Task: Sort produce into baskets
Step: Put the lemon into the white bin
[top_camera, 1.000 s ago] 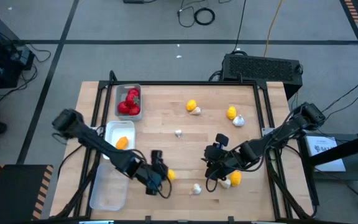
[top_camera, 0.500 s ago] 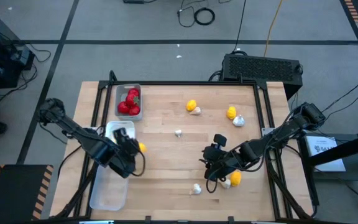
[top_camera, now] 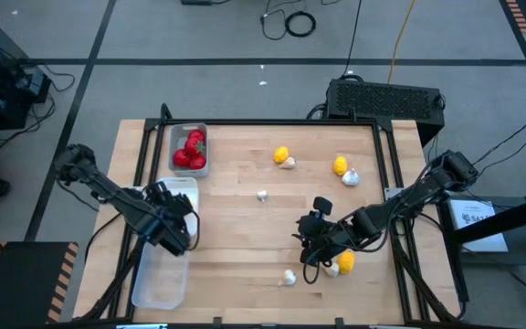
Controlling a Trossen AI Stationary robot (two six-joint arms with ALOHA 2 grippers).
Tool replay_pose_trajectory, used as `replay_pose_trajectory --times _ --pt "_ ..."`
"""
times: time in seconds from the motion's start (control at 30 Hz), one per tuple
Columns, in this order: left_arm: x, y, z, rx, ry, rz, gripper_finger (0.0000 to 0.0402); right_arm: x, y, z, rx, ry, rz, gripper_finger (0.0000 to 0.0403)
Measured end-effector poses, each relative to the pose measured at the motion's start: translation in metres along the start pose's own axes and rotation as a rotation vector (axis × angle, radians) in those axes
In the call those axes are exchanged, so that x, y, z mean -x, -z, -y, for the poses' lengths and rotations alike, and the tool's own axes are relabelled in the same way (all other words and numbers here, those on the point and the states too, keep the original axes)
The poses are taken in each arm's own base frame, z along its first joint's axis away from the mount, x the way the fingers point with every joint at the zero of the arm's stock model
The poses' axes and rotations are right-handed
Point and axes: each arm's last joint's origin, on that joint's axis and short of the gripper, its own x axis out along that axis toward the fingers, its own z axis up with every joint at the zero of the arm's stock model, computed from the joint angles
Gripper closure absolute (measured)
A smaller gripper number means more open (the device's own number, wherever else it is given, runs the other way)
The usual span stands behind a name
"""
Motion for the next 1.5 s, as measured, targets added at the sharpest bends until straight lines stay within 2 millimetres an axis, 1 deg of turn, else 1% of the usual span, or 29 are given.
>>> replay_pose_trajectory --times 0.13,0.23,0.33,0.57,0.7,0.93,1.03,1.17,1.3,1.4,1.5 --pt "-0.021 0.007 -0.005 -0.015 -0.046 -0.115 0.0165 0.000 0.000 0.000 0.008 0.001 0.001 0.0239" --pt "-0.032 0.006 -0.010 -0.018 -0.049 -0.186 0.0165 0.000 0.000 0.000 0.026 0.005 0.004 0.0239" --pt "-0.037 0.002 -0.016 -0.010 -0.047 -0.215 0.0165 0.000 0.000 0.000 0.032 0.004 0.005 0.0239" --pt "-0.046 -0.012 -0.027 -0.075 0.013 -0.288 0.0163 0.000 0.000 0.000 0.032 0.004 0.005 0.0239" --pt "-0.051 -0.017 -0.032 -0.111 0.049 -0.326 0.0145 0.000 0.000 0.000 0.032 0.004 0.005 0.0239" --pt "-0.055 -0.023 -0.038 -0.106 0.005 -0.305 0.0095 0.000 0.000 0.000 0.032 0.004 0.005 0.0239" --pt "-0.055 -0.023 -0.038 -0.122 0.011 -0.301 0.0083 0.000 0.000 0.000 0.033 0.004 0.004 0.0239" --pt "-0.051 -0.032 -0.034 -0.101 0.074 -0.241 0.0080 0.000 0.000 0.000 0.047 0.004 0.004 0.0239" --pt "-0.040 -0.047 -0.028 -0.078 0.180 -0.131 0.0080 0.000 0.000 0.000 0.051 0.004 0.004 0.0239" --pt "-0.030 -0.061 -0.025 -0.044 0.226 0.002 0.0080 0.000 0.000 0.000 0.051 0.004 0.004 0.0239" --pt "-0.026 -0.078 -0.021 -0.009 0.234 0.186 0.0080 0.000 0.000 0.000 0.050 0.004 0.004 0.0239"
